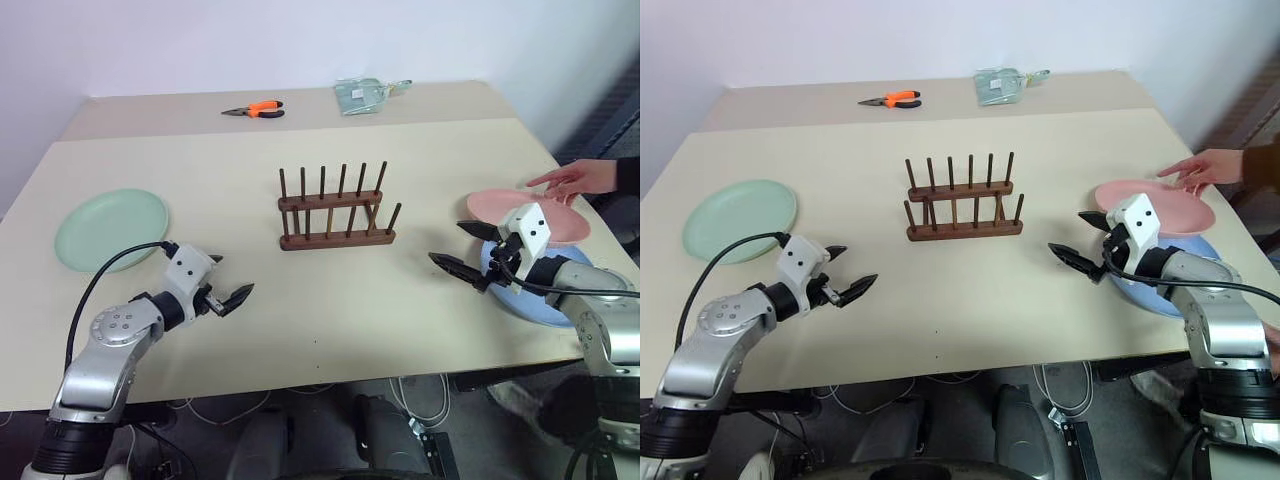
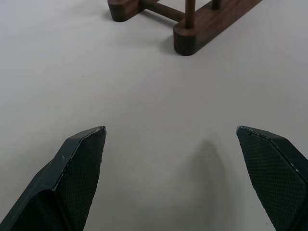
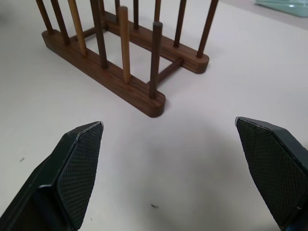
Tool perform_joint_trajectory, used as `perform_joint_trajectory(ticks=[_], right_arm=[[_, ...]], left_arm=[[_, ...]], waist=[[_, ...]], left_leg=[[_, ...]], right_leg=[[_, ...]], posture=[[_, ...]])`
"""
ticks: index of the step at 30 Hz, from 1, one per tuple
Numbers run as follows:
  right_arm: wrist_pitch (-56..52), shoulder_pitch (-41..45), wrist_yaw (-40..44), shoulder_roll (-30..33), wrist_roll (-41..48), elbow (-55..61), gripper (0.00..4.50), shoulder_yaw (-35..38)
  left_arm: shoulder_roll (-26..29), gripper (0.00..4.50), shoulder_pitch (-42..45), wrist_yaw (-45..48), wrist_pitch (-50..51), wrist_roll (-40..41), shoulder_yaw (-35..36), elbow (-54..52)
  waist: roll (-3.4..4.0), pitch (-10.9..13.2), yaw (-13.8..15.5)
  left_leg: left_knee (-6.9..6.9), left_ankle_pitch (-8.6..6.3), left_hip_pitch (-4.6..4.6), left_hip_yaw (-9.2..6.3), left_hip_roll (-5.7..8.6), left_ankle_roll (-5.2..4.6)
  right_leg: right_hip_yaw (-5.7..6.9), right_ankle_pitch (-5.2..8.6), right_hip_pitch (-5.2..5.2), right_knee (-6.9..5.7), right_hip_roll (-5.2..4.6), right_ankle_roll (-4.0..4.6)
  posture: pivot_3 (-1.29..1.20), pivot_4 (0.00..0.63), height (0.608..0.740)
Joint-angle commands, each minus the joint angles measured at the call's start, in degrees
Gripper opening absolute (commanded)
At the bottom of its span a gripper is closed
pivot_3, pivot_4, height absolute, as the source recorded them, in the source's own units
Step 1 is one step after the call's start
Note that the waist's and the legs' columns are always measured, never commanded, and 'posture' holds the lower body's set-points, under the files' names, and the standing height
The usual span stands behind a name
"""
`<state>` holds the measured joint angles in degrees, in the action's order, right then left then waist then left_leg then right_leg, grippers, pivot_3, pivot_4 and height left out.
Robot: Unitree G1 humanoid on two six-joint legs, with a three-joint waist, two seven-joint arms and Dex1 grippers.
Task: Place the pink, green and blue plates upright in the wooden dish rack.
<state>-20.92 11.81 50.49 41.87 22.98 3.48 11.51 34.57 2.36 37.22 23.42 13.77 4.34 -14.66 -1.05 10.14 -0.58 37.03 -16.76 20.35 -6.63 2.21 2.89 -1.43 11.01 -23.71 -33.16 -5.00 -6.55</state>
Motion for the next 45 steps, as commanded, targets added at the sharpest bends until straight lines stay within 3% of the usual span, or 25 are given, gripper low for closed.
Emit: perform_joint_trajectory(ticks=[1,8,14,19,27,30,36,39,45], right_arm=[[2.7,1.5,-0.7,-0.9,-1.1,-0.8,4.5,-0.2],[4.3,3.0,-1.9,-2.1,-2.6,-1.1,4.5,-1.9],[-3.1,1.1,0.9,-1.7,1.3,5.8,4.5,-4.7],[-4.8,-1.2,-3.7,-4.7,-0.6,12.6,4.5,-8.3],[-6.6,-5.9,-9.8,-8.2,-2.0,20.9,4.5,-11.1],[-7.1,-7.1,-11.0,-8.3,-2.0,22.5,4.5,-11.0],[-7.9,-9.3,-11.3,-6.2,-1.6,23.9,4.5,-8.9],[-8.6,-10.4,-10.2,-4.1,-1.0,24.4,4.5,-7.8],[-10.8,-14.7,-4.5,2.9,1.3,24.3,4.5,-3.8]], left_arm=[[-0.7,4.45,1.6,-0.5,-1.7,-0.8,-0.8,0.5],[-1.3,4.45,1.7,-0.4,-2.5,-2.0,-1.9,1.1],[-2.2,4.45,7.2,3.5,-4.3,-1.8,-4.8,8.3],[-4.7,4.45,19.8,9.9,-11.8,-6.2,-12.1,25.3],[-13.7,4.45,41.9,18.1,-24.6,-12.8,-19.0,58.3],[-16.2,3.61,46.2,18.7,-28.1,-13.1,-17.8,65.8],[-17.8,0.8,47.2,22.5,-31.2,-12.7,-17.1,68.5],[-17.2,0.78,45.5,25.5,-31.2,-12.5,-17.3,65.6],[-12.6,0.78,34.5,33.9,-22.8,-9.5,-19.5,41.9]], waist=[[0.0,0.0,0.0],[0.01,0.0,-0.2],[0.01,0.0,0.0],[-0.02,0.0,0.3],[-0.04,0.0,1.4],[-0.06,-0.1,1.3],[-0.07,0.0,1.2],[-0.06,0.0,1.2],[-0.04,0.0,0.9]], left_leg=[[0.01,0.0,0.0,0.0,0.0,0.0],[-0.01,0.0,0.0,0.0,0.0,0.0],[0.02,0.0,0.01,-0.01,0.01,0.0],[0.09,0.01,0.01,-0.05,0.03,0.0],[0.15,0.01,0.01,-0.07,0.09,0.0],[0.18,0.0,0.0,-0.06,0.12,-0.01],[0.15,-0.01,-0.01,-0.07,0.1,-0.04],[0.15,-0.02,0.0,-0.07,0.1,-0.04],[0.1,-0.05,0.0,-0.07,0.07,-0.1]], right_leg=[[0.0,0.0,0.0,0.0,0.0,0.0],[-0.01,-0.03,-0.03,-0.03,0.0,0.03],[0.0,-0.02,-0.01,-0.03,0.01,0.02],[0.04,-0.03,0.01,-0.05,0.02,0.0],[0.07,-0.21,0.07,-0.04,-0.01,-0.04],[0.06,-0.12,0.15,0.06,-0.04,-0.24],[0.06,-0.12,0.13,0.03,-0.04,-0.27],[0.06,-0.12,0.12,0.02,-0.04,-0.27],[0.05,-0.14,0.11,0.03,-0.03,-0.23]], posture=[[0.0,0.15,0.74],[0.0,0.15,0.74],[0.0,0.15,0.74],[0.0,0.15,0.74],[0.0,0.15,0.74],[0.0,0.15,0.74],[0.0,0.15,0.74],[0.0,0.15,0.74],[0.0,0.15,0.74]])
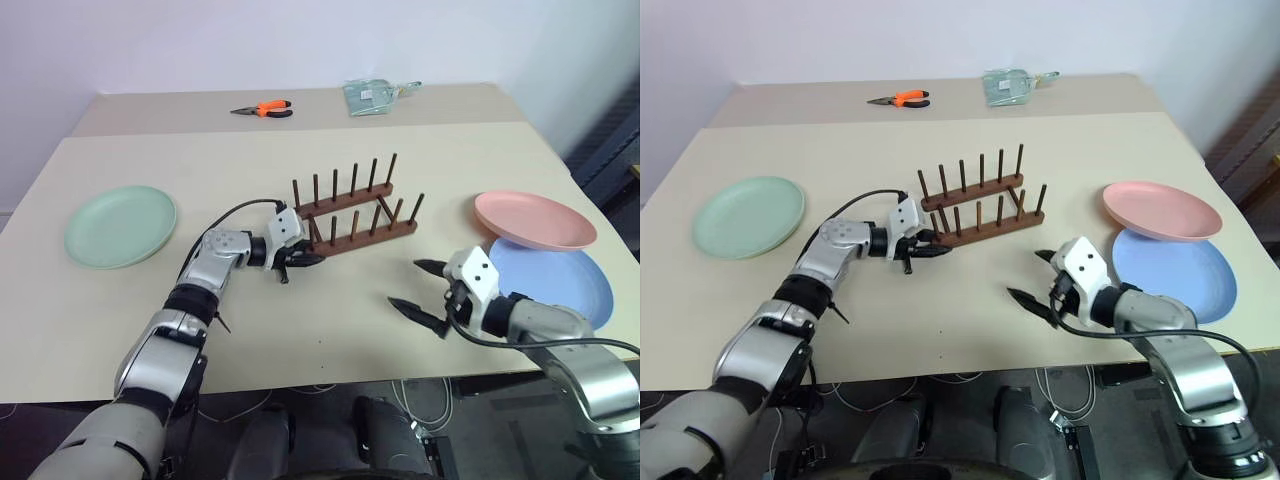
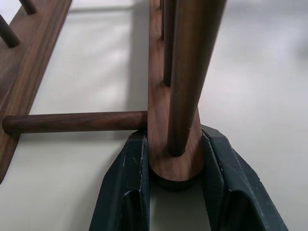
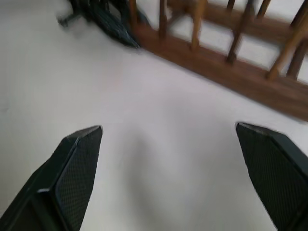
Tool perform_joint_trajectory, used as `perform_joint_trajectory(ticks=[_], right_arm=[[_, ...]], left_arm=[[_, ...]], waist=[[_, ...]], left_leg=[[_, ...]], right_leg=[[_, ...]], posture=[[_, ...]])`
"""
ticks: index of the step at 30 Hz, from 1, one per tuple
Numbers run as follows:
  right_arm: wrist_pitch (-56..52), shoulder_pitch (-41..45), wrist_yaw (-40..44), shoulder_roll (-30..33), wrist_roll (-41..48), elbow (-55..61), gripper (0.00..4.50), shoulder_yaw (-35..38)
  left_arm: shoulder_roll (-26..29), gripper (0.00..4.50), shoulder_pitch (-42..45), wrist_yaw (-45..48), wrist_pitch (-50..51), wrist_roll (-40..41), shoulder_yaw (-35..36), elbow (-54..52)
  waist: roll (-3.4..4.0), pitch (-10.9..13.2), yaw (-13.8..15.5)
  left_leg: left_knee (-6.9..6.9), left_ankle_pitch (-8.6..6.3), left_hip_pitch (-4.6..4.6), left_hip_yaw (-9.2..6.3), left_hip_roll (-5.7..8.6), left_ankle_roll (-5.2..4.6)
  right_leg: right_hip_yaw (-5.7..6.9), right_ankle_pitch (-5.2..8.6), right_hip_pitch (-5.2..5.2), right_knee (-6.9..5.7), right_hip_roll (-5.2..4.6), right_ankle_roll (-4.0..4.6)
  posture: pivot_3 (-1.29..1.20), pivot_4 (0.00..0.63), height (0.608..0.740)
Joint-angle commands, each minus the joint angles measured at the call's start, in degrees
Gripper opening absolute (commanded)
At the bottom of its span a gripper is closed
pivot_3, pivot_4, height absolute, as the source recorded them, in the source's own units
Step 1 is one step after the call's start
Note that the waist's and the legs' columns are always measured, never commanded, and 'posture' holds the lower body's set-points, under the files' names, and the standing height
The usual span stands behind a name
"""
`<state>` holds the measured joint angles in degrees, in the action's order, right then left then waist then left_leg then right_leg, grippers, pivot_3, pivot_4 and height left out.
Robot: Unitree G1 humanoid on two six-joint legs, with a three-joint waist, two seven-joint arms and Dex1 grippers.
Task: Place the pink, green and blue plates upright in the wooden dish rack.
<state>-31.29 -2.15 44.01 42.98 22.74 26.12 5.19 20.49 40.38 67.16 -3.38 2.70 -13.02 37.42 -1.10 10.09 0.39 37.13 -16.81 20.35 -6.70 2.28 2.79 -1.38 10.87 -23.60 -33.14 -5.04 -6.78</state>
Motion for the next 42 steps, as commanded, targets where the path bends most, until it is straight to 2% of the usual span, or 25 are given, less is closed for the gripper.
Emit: perform_joint_trajectory(ticks=[1,5,9,11,12,16,17,19,21,23,26,30,33,42], right_arm=[[-0.7,-1.2,2.8,2.5,1.8,1.5,4.5,2.7],[-1.5,-2.5,4.9,4.3,2.4,1.6,4.5,2.9],[-2.1,-2.3,5.4,4.2,2.4,1.7,4.5,2.6],[-2.5,-2.0,5.0,4.1,1.8,1.2,3.93,2.3],[-2.4,-1.9,4.8,4.1,1.3,1.0,3.61,2.3],[-2.7,-3.3,5.4,5.3,0.7,1.4,1.59,2.6],[-2.8,-3.8,5.4,5.5,0.5,1.8,1.08,2.8],[-2.6,-4.9,5.6,6.4,-0.1,2.7,0.05,2.5],[-2.4,-5.2,5.4,6.7,-0.9,2.9,0.0,1.3],[-1.6,-4.4,3.8,6.6,-4.0,1.9,0.0,-1.2],[-0.9,-1.3,1.3,5.4,-8.7,-1.8,0.0,-5.7],[0.0,3.1,-0.5,2.9,-11.1,-4.9,0.0,-8.8],[0.9,7.1,-2.3,0.4,-13.3,-8.6,0.0,-10.6],[6.0,14.5,-3.9,-3.2,-18.6,-16.9,0.0,-13.8]], left_arm=[[2.4,0.78,-5.1,4.8,5.3,1.6,-2.7,-13.7],[5.3,0.78,-8.4,5.7,8.7,0.4,-4.5,-21.6],[6.0,0.78,-8.4,4.1,10.8,-0.5,-4.9,-22.6],[6.2,1.88,-8.3,3.1,11.5,-0.9,-4.8,-22.2],[6.3,2.27,-8.4,2.7,11.9,-1.0,-4.6,-22.4],[8.5,4.3,-9.7,0.2,13.8,-1.7,-3.7,-24.2],[9.3,4.5,-10.4,-0.1,15.3,-1.2,-3.1,-25.2],[11.1,4.25,-13.1,0.0,20.0,1.7,-1.1,-29.9],[12.7,3.47,-15.9,0.8,25.1,5.2,0.1,-36.2],[13.4,2.46,-18.3,0.4,29.1,7.1,0.1,-41.7],[11.2,0.97,-21.3,-2.7,33.7,9.0,-1.3,-48.6],[9.3,0.97,-23.6,-7.4,35.1,6.3,-5.3,-52.9],[6.9,0.97,-23.4,-13.5,34.9,3.0,-7.1,-51.3],[4.5,0.97,-22.0,-21.6,30.7,-0.6,-6.9,-45.0]], waist=[[0.01,0.0,-0.1],[0.0,0.0,0.1],[0.0,0.0,0.3],[0.0,0.0,0.2],[0.0,0.0,0.2],[0.0,0.0,0.2],[0.0,0.0,0.2],[0.01,0.0,-0.2],[0.0,0.0,-0.6],[0.0,0.0,-1.0],[-0.01,0.0,-1.0],[-0.12,0.0,-1.0],[-0.11,0.0,-1.1],[-0.1,0.0,-1.0]], left_leg=[[0.0,0.0,-0.01,0.0,0.0,0.0],[0.03,0.0,-0.02,0.0,-0.02,0.0],[0.04,0.0,-0.01,0.0,-0.01,0.0],[0.04,0.0,-0.01,0.01,-0.01,0.0],[0.04,0.0,-0.01,0.0,-0.01,0.0],[0.04,0.0,-0.02,0.0,-0.02,0.0],[0.03,0.0,-0.02,0.0,-0.02,0.0],[0.0,-0.01,-0.03,0.01,-0.04,-0.01],[-0.06,-0.01,-0.04,0.02,-0.07,-0.02],[-0.06,-0.01,-0.04,0.0,-0.1,-0.02],[-0.03,-0.01,-0.02,0.01,-0.08,-0.02],[0.02,-0.01,-0.01,0.0,-0.06,-0.01],[0.0,-0.01,-0.04,0.0,-0.06,-0.01],[0.04,-0.01,-0.12,0.0,-0.04,-0.01]], right_leg=[[0.0,0.01,0.0,-0.01,0.0,0.01],[0.0,0.15,0.02,-0.02,0.0,0.1],[0.0,0.17,0.03,0.0,0.0,0.1],[0.0,0.17,0.03,0.0,0.0,0.1],[0.0,0.17,0.02,0.0,0.01,0.09],[0.0,0.17,0.02,-0.01,0.0,0.09],[0.0,0.17,0.02,-0.01,0.0,0.09],[0.0,0.17,0.0,-0.01,0.02,0.09],[0.0,0.17,-0.04,-0.03,0.03,0.09],[0.02,0.17,-0.04,-0.06,0.04,0.09],[0.01,0.19,-0.04,-0.04,0.03,0.1],[0.01,0.18,-0.01,-0.01,0.01,0.1],[0.01,0.18,-0.01,-0.04,0.03,0.1],[0.0,0.17,0.08,-0.06,0.03,0.12]], posture=[[0.0,0.15,0.74],[0.0,0.15,0.74],[0.0,0.15,0.74],[0.0,0.15,0.74],[0.0,0.15,0.74],[0.0,0.15,0.74],[0.0,0.15,0.74],[0.0,0.15,0.74],[0.0,0.15,0.74],[0.0,0.15,0.74],[0.0,0.15,0.74],[0.0,0.15,0.74],[0.0,0.15,0.74],[0.0,0.15,0.74]])
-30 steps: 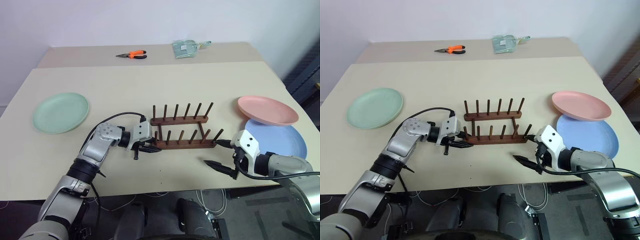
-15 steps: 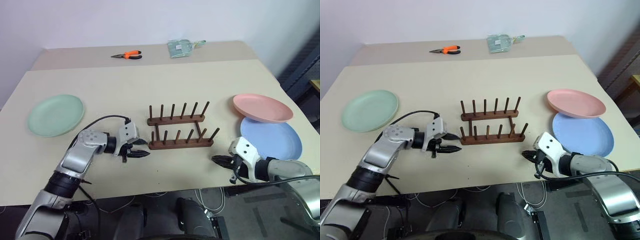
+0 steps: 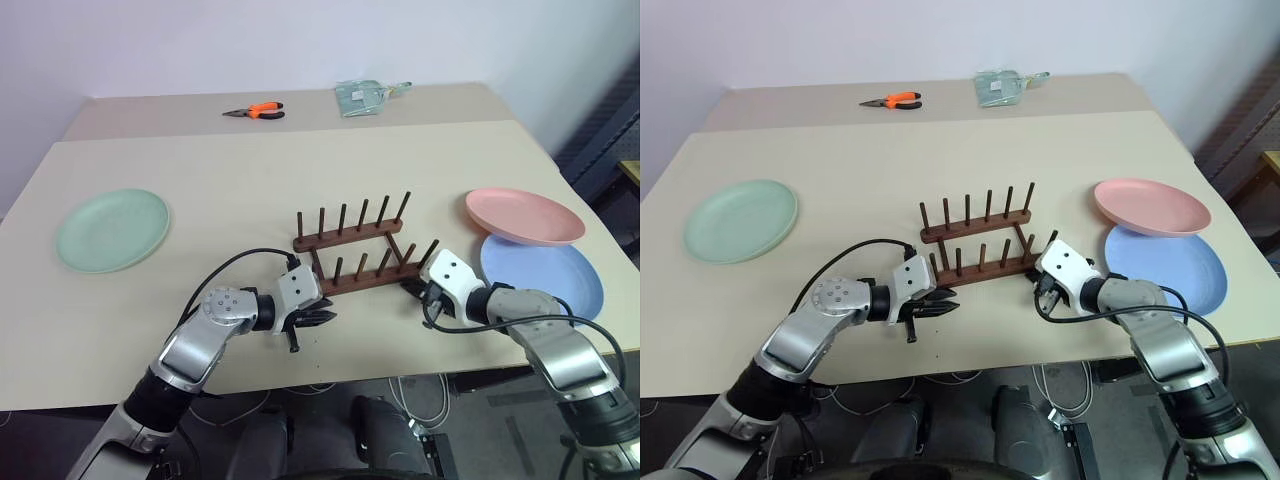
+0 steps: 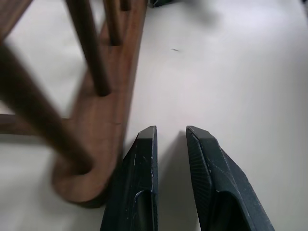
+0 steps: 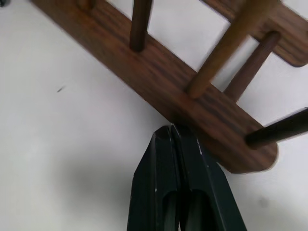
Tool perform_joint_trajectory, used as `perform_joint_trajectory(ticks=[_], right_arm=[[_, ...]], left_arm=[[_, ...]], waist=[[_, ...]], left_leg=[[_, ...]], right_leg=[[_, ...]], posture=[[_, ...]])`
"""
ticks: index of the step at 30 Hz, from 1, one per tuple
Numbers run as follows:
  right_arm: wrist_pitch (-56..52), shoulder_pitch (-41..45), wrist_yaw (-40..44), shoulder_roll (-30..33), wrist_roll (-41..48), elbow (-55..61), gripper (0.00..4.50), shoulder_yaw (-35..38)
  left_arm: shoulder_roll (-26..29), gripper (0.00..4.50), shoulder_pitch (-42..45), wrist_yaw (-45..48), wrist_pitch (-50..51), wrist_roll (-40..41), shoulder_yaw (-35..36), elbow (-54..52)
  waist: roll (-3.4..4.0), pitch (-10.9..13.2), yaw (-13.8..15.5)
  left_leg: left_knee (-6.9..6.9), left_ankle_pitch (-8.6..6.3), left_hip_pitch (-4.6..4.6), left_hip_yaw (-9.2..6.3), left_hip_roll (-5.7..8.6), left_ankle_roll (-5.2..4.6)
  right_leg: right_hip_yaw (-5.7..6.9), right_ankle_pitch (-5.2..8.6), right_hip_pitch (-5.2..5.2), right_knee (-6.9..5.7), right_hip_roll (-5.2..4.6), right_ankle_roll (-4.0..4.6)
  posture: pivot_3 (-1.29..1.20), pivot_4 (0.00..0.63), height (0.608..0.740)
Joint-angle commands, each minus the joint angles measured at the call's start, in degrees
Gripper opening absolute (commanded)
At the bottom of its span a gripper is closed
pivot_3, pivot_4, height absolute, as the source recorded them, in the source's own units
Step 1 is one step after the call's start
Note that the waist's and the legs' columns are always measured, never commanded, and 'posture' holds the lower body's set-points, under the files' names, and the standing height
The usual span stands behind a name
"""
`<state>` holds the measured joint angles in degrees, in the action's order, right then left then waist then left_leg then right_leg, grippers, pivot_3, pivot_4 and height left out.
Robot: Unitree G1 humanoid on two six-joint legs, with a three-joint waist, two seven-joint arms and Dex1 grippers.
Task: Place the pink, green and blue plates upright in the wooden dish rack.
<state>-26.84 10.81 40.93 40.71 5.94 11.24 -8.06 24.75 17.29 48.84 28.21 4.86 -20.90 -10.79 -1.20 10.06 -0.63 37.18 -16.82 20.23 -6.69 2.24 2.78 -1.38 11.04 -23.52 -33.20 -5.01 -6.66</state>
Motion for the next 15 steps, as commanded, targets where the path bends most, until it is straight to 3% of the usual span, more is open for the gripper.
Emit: perform_joint_trajectory(ticks=[1,15], right_arm=[[2.3,2.5,-1.1,-1.5,-2.3,-3.3,0.0,-0.8],[12.0,14.3,-4.0,-7.9,-7.5,-20.9,0.0,-1.7]], left_arm=[[0.0,0.97,1.7,-4.4,-1.3,-3.3,1.2,4.8],[-0.2,0.97,7.4,-10.7,-8.4,-5.2,2.7,17.8]], waist=[[0.0,0.0,0.0],[0.06,-0.1,-0.2]], left_leg=[[0.01,0.0,0.0,0.0,0.0,0.0],[-0.01,0.01,-0.13,0.01,0.01,0.0]], right_leg=[[0.0,0.0,0.0,-0.01,0.0,0.0],[0.0,-0.06,0.05,-0.07,0.01,0.0]], posture=[[0.0,0.15,0.74],[0.0,0.15,0.74]])
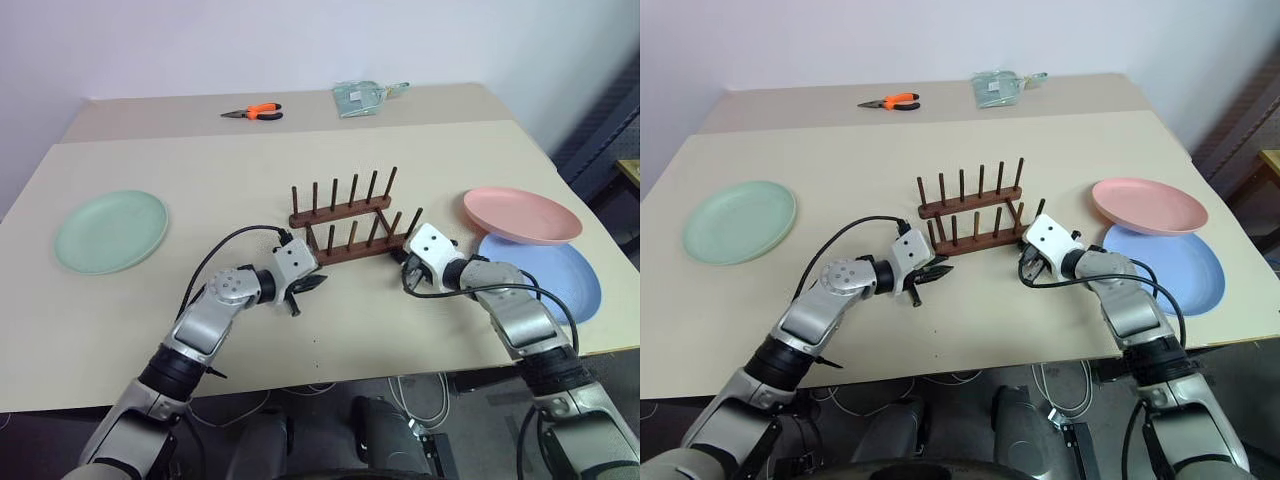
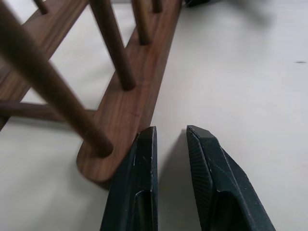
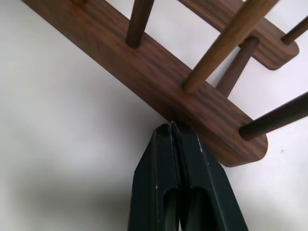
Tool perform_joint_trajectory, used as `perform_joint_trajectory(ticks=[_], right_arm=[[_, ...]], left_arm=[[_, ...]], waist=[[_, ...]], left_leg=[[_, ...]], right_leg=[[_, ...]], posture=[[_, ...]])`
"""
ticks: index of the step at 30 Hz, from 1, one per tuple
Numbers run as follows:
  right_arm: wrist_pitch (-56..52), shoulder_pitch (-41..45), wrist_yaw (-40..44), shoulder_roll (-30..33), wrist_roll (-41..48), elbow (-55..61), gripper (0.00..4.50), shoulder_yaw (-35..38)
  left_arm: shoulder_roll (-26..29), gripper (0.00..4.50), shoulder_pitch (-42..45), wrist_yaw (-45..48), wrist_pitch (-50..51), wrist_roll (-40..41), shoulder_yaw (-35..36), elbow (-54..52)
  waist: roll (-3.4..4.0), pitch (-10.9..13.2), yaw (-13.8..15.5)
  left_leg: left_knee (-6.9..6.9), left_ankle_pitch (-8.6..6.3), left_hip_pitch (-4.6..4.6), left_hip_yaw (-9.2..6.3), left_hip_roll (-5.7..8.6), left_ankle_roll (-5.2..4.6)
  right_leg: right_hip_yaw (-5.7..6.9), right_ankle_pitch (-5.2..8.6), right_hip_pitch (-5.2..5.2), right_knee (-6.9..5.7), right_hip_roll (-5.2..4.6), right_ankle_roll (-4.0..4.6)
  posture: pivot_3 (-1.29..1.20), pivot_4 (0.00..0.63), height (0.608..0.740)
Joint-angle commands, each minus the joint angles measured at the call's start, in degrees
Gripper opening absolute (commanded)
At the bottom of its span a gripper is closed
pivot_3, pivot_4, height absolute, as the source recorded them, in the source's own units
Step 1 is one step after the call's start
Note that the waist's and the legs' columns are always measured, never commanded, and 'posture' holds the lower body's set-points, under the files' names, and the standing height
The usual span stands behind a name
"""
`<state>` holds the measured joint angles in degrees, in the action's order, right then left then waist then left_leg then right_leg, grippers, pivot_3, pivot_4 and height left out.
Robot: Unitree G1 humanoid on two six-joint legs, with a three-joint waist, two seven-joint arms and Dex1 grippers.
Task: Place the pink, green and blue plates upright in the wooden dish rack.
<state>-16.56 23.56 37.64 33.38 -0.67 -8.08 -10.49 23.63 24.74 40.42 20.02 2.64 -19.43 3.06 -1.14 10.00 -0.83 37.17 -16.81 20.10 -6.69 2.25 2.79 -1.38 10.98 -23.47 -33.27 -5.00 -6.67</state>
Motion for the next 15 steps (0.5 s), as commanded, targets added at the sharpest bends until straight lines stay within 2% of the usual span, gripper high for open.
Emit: perform_joint_trajectory(ticks=[1,7,12,13,14,15], right_arm=[[2.1,1.8,-0.8,-0.7,-1.1,-2.1,0.0,0.8],[2.3,0.8,-0.1,0.3,-0.9,-0.3,0.0,2.2],[-0.1,-1.7,2.5,3.5,1.8,5.8,0.0,5.8],[-1.2,-2.4,3.8,4.6,3.4,8.2,0.54,7.4],[-2.7,-2.9,5.1,6.2,5.1,10.6,0.81,9.4],[-3.6,-3.6,6.2,8.4,6.1,12.9,1.37,11.7]], left_arm=[[0.9,0.97,0.3,-2.7,-0.4,-3.2,1.3,4.7],[0.6,0.97,1.2,-4.4,-2.0,-3.5,2.2,7.5],[0.5,0.97,2.1,-4.9,-3.0,-3.6,2.4,9.9],[0.6,0.92,2.1,-5.0,-4.0,-3.9,2.2,9.9],[0.4,0.92,2.3,-5.5,-4.0,-4.0,2.4,10.3],[0.1,0.92,2.5,-6.2,-3.9,-4.0,2.8,10.8]], waist=[[0.01,0.0,0.0],[0.04,0.0,0.0],[0.06,0.0,0.1],[0.07,0.0,0.0],[0.1,0.0,0.0],[0.1,0.0,0.0]], left_leg=[[0.0,0.0,-0.01,0.0,0.0,0.0],[0.0,0.0,-0.02,0.01,0.0,0.0],[0.0,0.0,-0.01,0.0,0.01,0.0],[0.0,0.0,-0.01,0.0,0.02,0.0],[0.0,0.0,-0.01,0.01,0.02,0.0],[-0.01,0.0,0.0,0.0,0.02,0.0]], right_leg=[[0.0,-0.06,0.0,-0.01,0.0,-0.01],[-0.01,-0.16,0.01,-0.02,0.0,0.03],[-0.01,-0.18,0.0,-0.03,0.0,0.0],[-0.01,-0.18,0.01,-0.03,-0.01,0.0],[-0.01,-0.16,0.0,-0.03,-0.01,-0.02],[-0.02,-0.14,0.0,-0.03,-0.01,-0.06]], posture=[[0.0,0.15,0.74],[0.0,0.15,0.74],[0.0,0.15,0.74],[0.0,0.15,0.74],[0.0,0.15,0.74],[0.0,0.15,0.74]])
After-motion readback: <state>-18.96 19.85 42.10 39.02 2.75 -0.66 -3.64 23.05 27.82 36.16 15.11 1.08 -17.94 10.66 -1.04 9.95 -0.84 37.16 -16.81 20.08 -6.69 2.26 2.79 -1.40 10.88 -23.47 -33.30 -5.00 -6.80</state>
